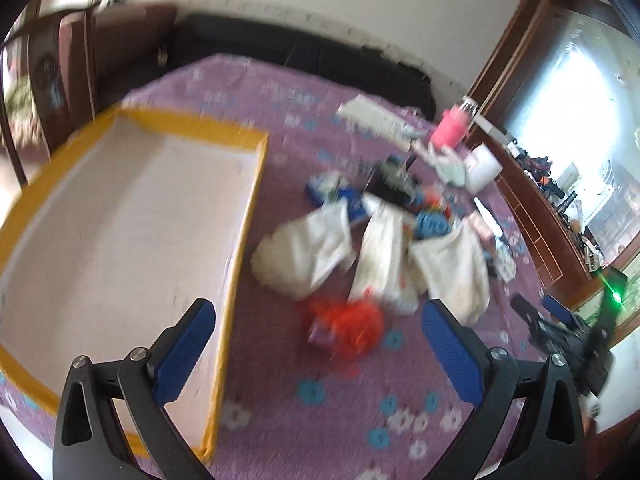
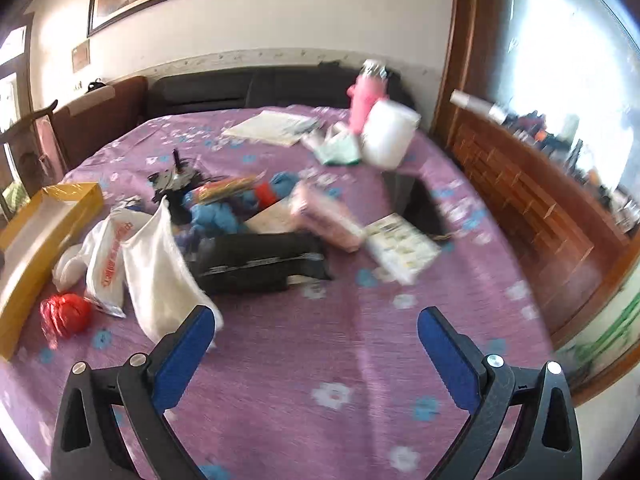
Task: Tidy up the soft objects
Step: 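Grasp the red plastic bag bundle with the left gripper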
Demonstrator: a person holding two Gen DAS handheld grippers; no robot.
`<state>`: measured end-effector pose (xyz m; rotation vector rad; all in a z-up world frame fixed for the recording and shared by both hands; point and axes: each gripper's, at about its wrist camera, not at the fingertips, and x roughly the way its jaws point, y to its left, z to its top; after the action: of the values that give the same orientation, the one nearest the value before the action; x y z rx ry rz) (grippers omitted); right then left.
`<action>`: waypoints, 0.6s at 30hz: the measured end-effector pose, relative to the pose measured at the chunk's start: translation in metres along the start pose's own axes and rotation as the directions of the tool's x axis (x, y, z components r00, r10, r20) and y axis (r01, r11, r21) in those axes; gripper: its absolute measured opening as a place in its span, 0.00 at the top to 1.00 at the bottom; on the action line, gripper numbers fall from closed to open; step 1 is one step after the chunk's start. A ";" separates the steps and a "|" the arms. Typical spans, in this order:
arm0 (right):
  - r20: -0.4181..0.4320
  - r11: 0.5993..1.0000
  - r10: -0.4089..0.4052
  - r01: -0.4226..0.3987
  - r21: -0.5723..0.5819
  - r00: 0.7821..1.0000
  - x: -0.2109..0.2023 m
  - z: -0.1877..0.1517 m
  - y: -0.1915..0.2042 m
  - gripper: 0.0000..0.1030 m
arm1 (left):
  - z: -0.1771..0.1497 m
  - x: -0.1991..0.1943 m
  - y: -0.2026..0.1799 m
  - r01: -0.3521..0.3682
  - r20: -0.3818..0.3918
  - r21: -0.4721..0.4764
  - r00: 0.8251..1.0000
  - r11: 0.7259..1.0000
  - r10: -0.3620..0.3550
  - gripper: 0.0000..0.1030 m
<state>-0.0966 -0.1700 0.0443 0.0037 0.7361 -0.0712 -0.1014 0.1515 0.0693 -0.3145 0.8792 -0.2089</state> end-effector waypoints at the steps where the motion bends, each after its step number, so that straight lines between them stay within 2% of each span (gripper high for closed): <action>1: -0.005 1.000 0.009 -0.009 0.012 1.000 0.007 0.000 0.002 0.01 | -0.005 0.001 0.000 -0.010 -0.008 0.000 1.000 1.000 0.010 0.00; 6: -0.017 0.996 0.064 -0.063 0.055 0.998 0.027 -0.003 0.007 0.01 | -0.018 0.004 -0.021 -0.100 0.006 0.116 0.995 0.988 0.100 0.00; 8: 0.010 0.993 0.088 -0.088 0.077 0.996 0.025 -0.003 0.002 0.01 | -0.020 0.010 -0.029 -0.099 0.006 0.152 0.995 0.983 0.099 0.00; 14: -0.003 0.974 0.153 -0.150 0.170 0.988 0.029 -0.007 -0.018 0.01 | -0.019 0.044 -0.045 -0.101 -0.068 0.205 0.991 0.974 0.117 0.01; 18: -0.014 0.968 0.172 -0.167 0.188 0.985 0.032 -0.007 -0.020 0.01 | -0.022 0.062 -0.057 -0.097 -0.079 0.254 0.990 0.962 0.120 0.02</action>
<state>-0.0794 -0.1918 0.0178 0.2467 0.7543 0.0238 -0.0835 0.0753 0.0317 -0.0211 0.9493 -0.2313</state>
